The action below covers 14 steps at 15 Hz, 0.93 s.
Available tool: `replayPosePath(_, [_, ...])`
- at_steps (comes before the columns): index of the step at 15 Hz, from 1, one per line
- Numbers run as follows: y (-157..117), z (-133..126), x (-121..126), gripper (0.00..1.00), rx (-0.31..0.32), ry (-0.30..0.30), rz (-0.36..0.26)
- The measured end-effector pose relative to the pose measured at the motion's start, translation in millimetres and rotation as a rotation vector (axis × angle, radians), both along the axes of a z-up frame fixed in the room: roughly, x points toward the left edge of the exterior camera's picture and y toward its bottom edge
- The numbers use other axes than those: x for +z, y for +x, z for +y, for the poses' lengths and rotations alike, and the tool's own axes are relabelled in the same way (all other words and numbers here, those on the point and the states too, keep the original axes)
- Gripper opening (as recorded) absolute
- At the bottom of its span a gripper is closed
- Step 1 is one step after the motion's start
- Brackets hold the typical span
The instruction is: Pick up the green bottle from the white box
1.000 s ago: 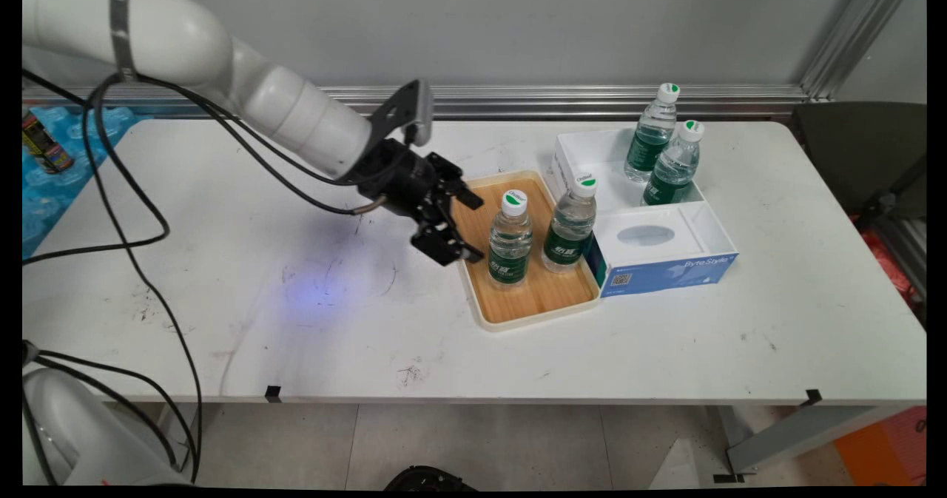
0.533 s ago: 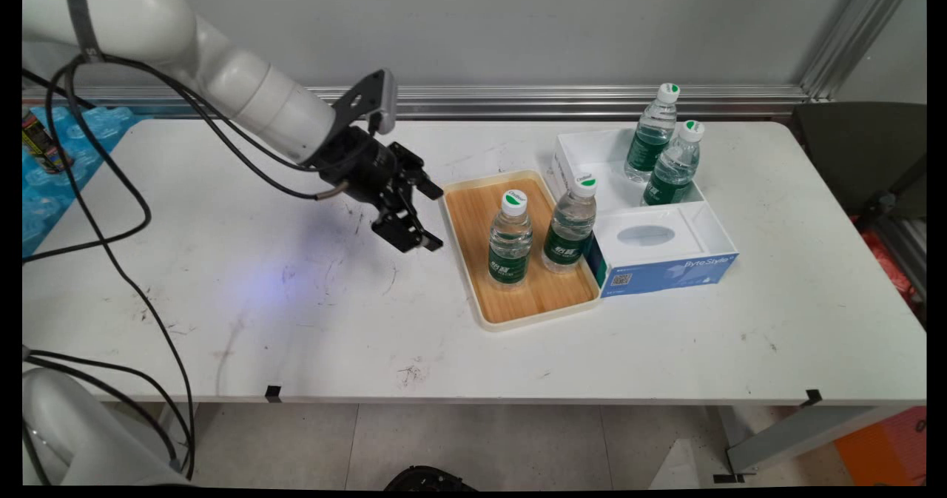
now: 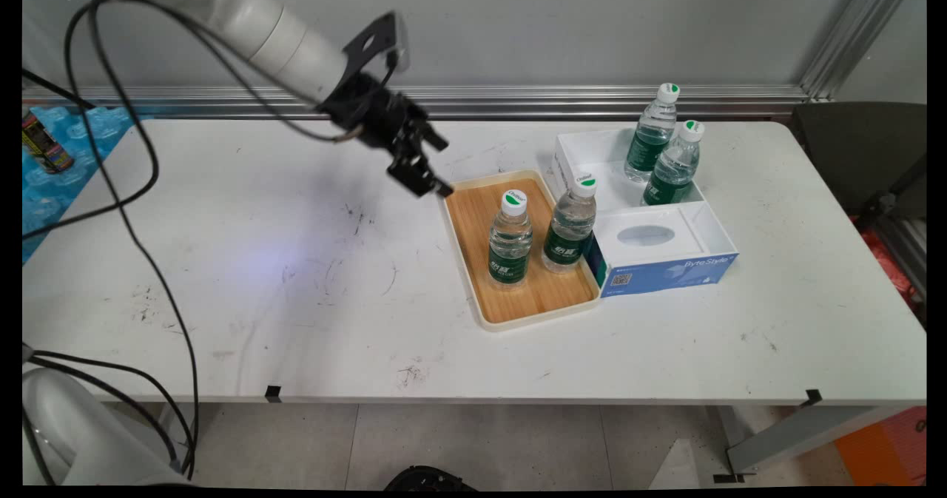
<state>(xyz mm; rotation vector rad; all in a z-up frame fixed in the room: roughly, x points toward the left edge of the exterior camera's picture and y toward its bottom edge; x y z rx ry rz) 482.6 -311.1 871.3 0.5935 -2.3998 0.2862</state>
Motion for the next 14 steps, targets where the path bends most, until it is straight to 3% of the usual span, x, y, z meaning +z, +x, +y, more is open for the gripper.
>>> replayPosePath(6, [-34.5, -60.2, 34.3, 1.00, 0.008, -0.085, 0.050])
replayPosePath(14, [-94.4, -136.9, 33.9, 1.00, 0.009, -0.158, 0.137])
